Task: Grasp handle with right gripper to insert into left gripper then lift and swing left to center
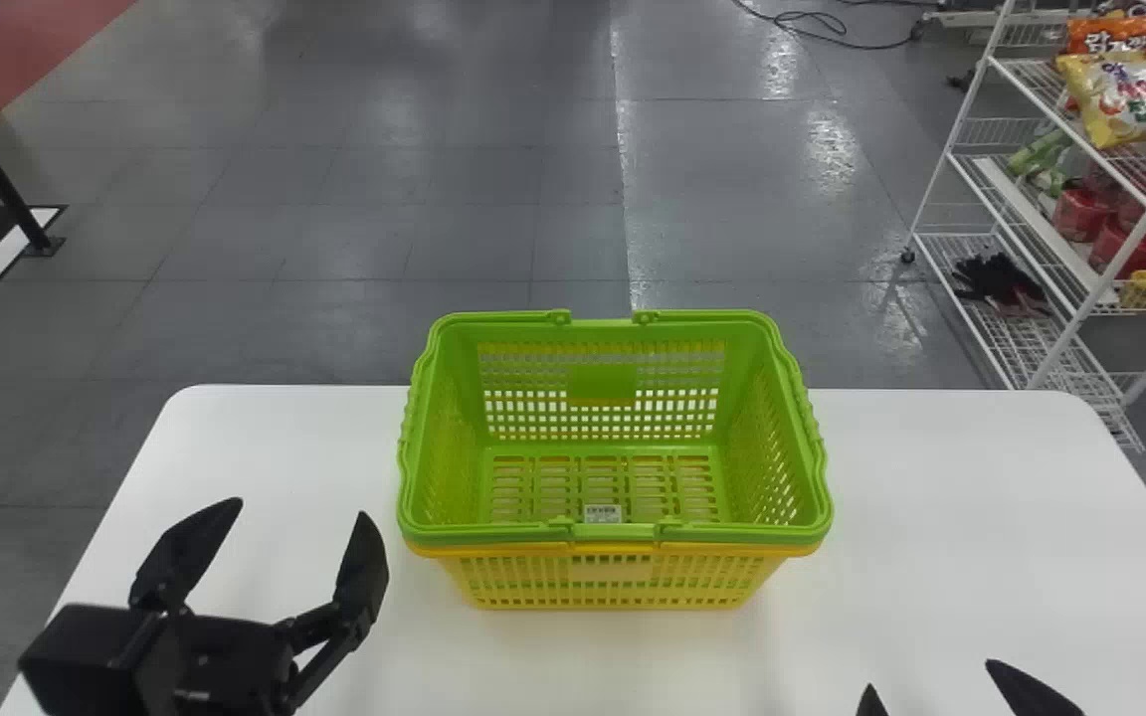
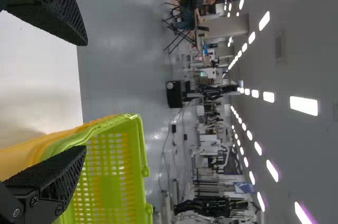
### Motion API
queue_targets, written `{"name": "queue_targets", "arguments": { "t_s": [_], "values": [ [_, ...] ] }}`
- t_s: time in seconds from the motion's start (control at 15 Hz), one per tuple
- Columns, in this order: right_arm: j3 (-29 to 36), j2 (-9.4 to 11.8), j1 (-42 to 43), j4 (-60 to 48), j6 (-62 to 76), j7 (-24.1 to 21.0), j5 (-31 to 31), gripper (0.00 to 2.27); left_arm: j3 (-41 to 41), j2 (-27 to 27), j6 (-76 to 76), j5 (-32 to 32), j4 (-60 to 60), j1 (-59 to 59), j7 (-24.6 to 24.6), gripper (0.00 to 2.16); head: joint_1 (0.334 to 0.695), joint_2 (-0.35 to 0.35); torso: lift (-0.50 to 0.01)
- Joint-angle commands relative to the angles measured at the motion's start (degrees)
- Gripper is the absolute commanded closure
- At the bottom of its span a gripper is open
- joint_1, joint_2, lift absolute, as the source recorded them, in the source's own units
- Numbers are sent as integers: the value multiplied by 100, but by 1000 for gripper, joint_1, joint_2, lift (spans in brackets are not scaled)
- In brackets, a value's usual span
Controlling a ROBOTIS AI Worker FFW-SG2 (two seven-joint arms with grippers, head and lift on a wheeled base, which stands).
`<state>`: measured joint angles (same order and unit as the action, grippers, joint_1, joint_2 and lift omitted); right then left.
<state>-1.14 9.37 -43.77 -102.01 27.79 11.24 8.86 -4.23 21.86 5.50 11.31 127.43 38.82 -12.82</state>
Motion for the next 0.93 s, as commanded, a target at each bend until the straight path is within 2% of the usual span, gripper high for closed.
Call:
{"name": "queue_targets", "arguments": {
  "t_s": [0.0,0.2,0.4,0.87],
  "values": [
    [0,3,0,5,-33,10,-7,56,414,46,1046,609,308,-305,316,103,695,43,-93],
    [0,21,0,-4,-104,18,-7,63,871,125,2276,1277,467,-893,588,103,695,65,-93],
    [0,21,0,-12,-156,27,-7,63,1434,169,3436,2244,458,-1579,1010,103,695,83,-93],
    [-9,12,-53,-48,-174,27,-16,70,1855,169,5599,3544,-447,-3082,1880,107,695,80,-93]
  ]
}}
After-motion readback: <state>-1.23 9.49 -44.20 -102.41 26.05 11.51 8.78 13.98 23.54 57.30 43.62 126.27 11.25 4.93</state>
